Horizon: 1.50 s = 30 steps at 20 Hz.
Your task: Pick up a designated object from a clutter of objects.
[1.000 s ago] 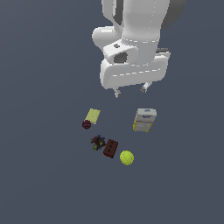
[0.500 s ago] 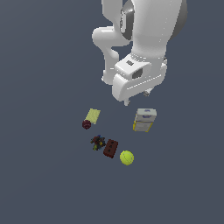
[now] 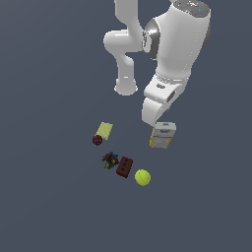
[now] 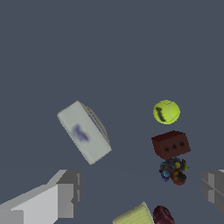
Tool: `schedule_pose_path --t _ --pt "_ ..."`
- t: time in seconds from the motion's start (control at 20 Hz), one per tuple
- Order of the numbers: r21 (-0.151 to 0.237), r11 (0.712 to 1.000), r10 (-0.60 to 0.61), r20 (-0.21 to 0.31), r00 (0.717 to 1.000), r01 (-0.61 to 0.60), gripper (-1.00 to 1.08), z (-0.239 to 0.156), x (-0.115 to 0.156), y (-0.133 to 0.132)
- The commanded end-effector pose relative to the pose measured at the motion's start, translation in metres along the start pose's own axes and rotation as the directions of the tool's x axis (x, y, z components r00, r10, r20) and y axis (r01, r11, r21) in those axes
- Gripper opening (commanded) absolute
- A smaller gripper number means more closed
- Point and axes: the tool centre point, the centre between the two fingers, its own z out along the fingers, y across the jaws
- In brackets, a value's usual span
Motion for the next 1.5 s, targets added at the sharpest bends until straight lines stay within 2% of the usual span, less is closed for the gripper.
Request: schedule_pose_path --t 0.0,0.25,0.55,1.0,1.25,1.45 --pt "0.005 0.997 -0.079 0.002 0.997 0.079 1.00 0.009 0.003 -0.008" --pt "0.017 0.973 -0.232 0.005 0.973 0.232 1.00 0.027 0.008 -0.024" --pt "0.031 0.917 -0.397 0.003 0.918 0.397 1.00 0.046 0.012 -0.042" --pt "0.044 0.841 -0.540 -0.003 0.842 0.539 1.00 0.064 0.015 -0.060" --pt "0.046 0.821 -0.569 -0.005 0.822 0.569 1.00 0.068 0.015 -0.064" --pt "0.046 0.822 -0.568 -0.004 0.823 0.567 1.00 0.068 0.015 -0.064"
